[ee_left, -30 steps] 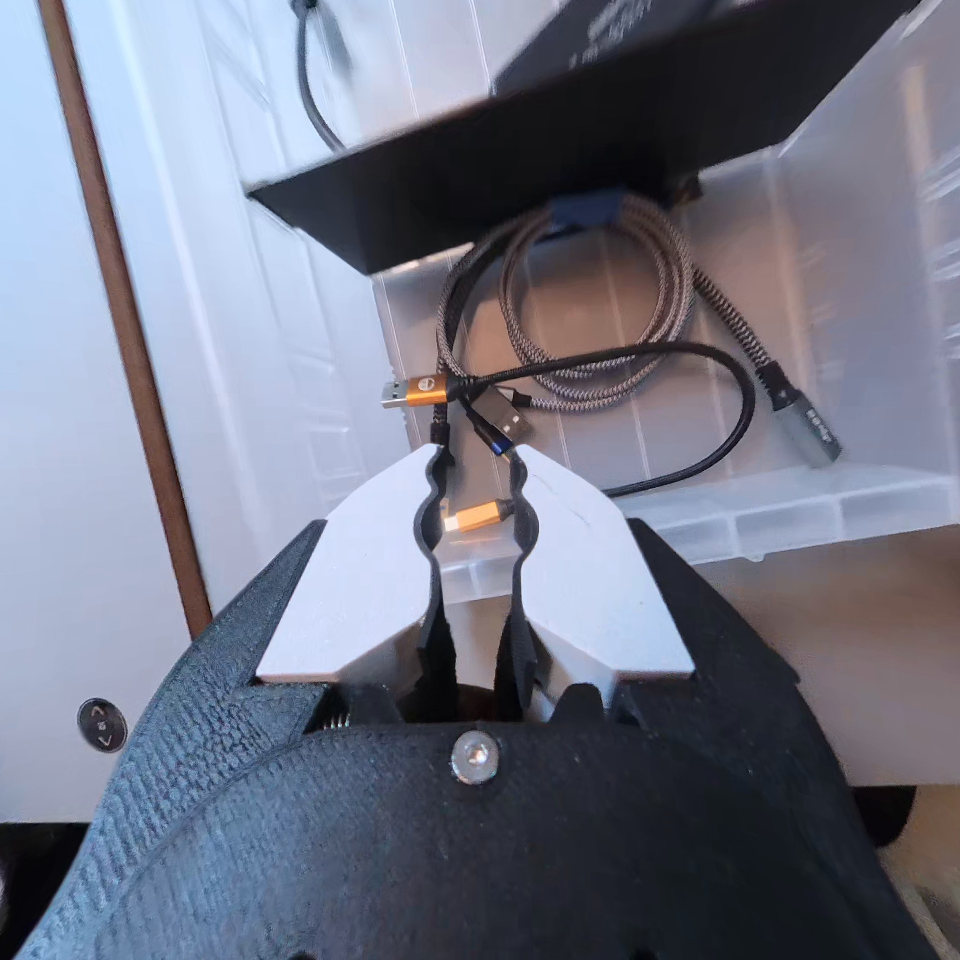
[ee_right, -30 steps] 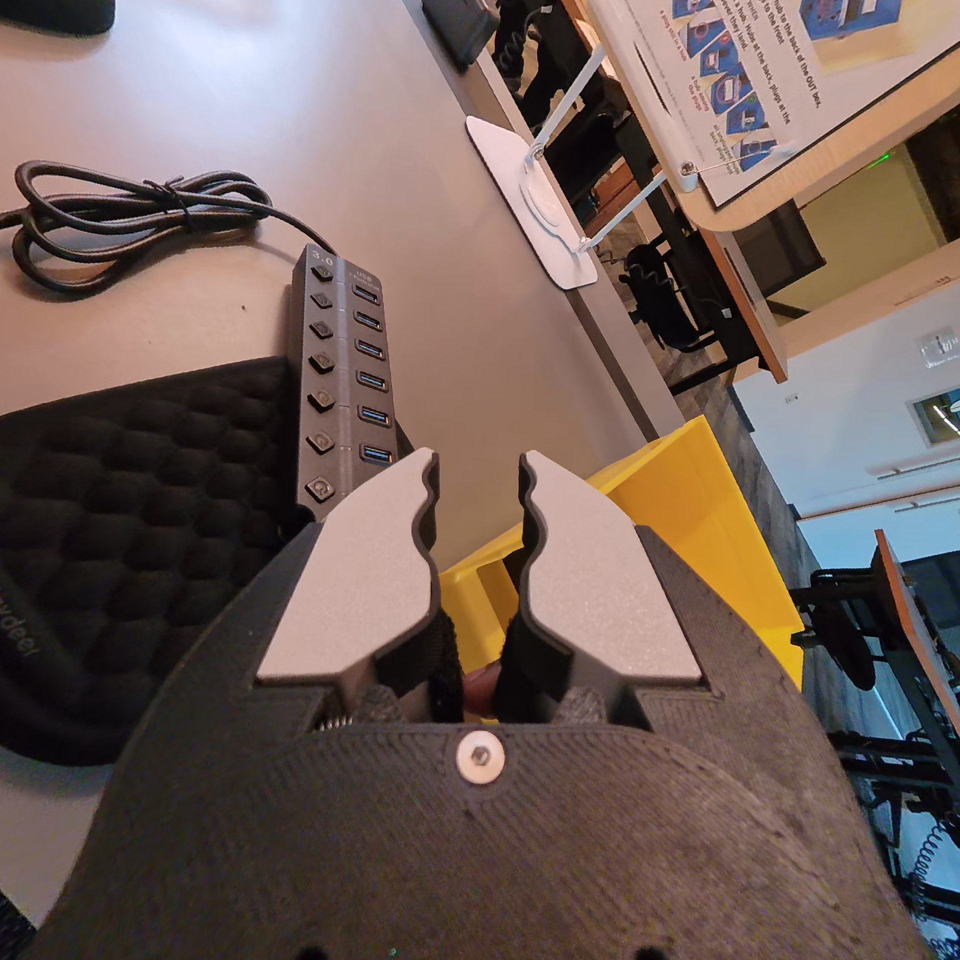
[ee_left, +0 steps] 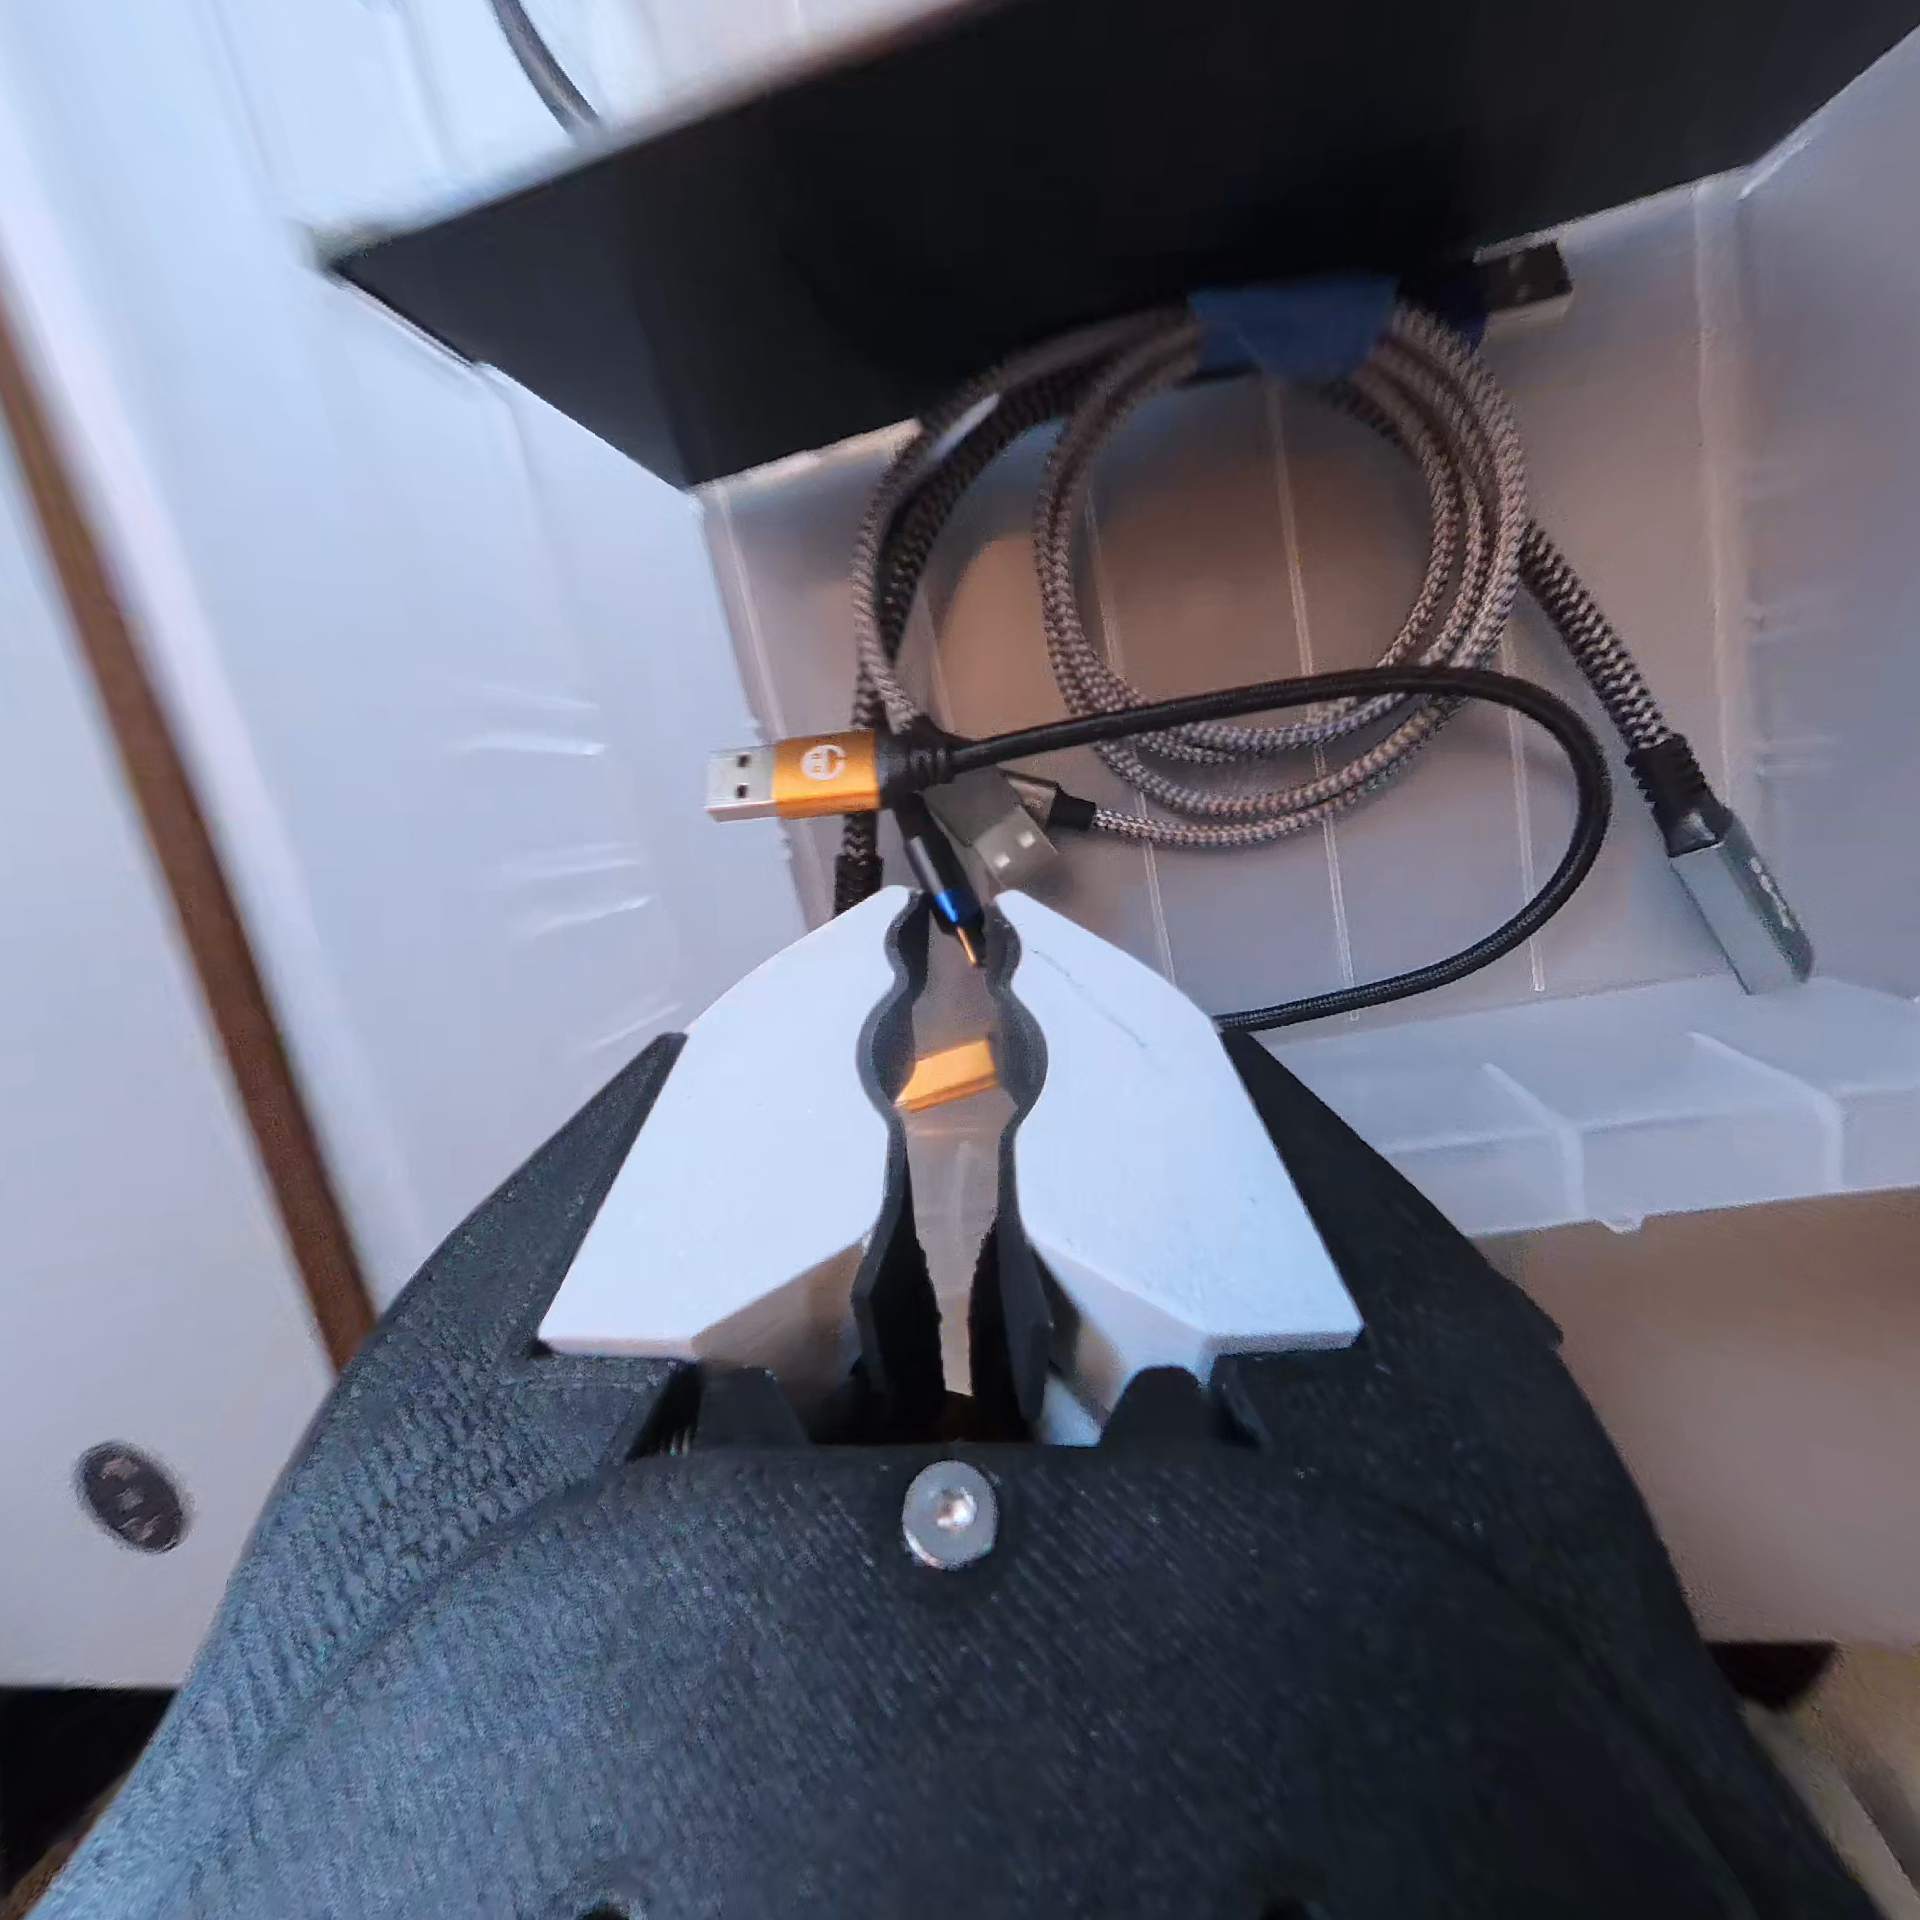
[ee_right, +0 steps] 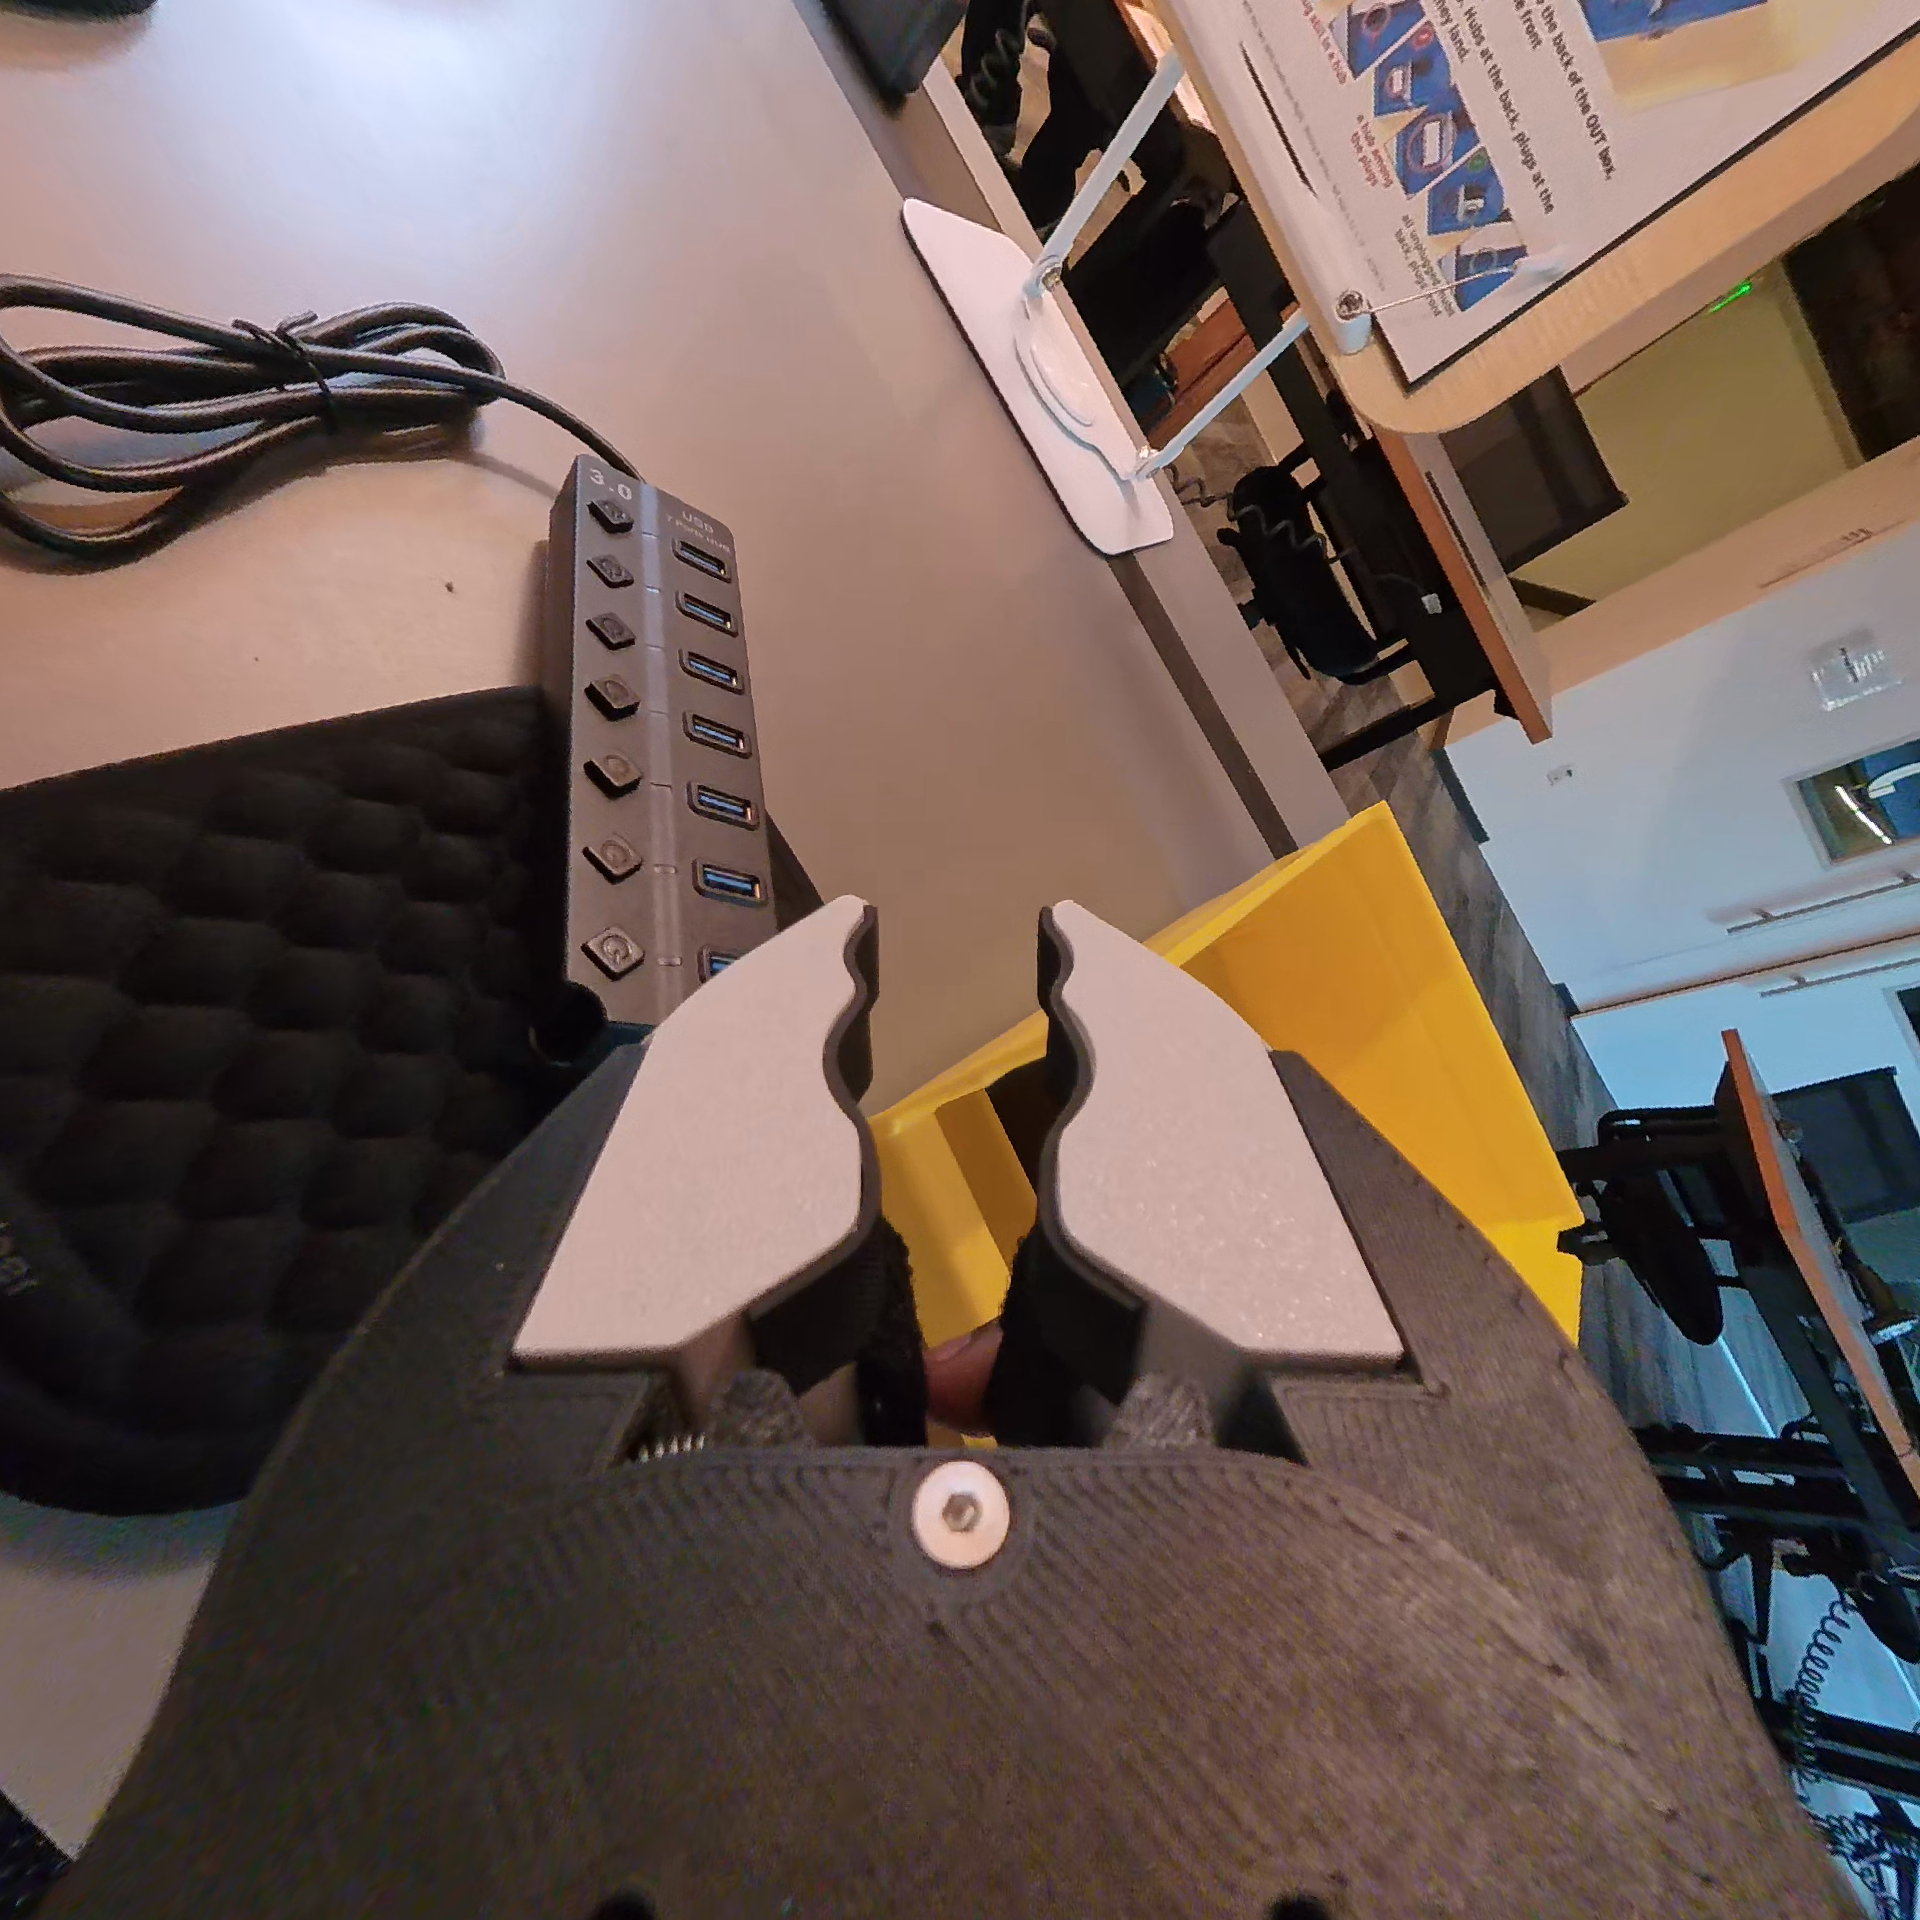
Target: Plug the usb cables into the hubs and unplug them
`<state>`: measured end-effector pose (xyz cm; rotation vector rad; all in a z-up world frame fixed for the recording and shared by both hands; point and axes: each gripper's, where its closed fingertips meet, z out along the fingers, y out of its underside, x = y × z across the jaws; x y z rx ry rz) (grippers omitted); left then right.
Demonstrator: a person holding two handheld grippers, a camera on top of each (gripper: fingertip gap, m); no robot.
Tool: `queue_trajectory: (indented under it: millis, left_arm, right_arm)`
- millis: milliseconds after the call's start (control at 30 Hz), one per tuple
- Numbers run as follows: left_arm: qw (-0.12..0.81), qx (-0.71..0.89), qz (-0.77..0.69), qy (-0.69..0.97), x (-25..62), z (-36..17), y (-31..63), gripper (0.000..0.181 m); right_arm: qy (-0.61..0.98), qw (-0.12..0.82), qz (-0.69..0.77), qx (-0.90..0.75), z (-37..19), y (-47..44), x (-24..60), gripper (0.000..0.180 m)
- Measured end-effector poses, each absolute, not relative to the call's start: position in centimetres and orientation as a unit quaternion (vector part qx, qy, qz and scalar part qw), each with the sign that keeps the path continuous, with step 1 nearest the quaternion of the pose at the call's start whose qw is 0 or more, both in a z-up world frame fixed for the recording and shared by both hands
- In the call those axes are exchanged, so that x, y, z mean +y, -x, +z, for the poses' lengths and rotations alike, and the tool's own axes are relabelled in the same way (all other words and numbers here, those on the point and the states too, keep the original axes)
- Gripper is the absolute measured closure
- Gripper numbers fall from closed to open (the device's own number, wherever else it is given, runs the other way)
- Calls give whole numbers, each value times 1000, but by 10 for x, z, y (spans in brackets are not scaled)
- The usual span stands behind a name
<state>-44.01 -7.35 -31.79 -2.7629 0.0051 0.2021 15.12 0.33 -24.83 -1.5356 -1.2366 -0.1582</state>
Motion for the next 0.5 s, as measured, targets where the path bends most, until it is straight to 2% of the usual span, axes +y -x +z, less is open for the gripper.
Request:
queue_trajectory:
  millis: [33,500]
  left_arm:
    - [209,6,92,974,-71,-306,442,171]
    - [567,62,316,758,-46,-120,425,174]
  right_arm:
    - [648,550,-67,-523,-248,-151,3,150]
    - [644,560,-66,-517,-245,-152,2,150]
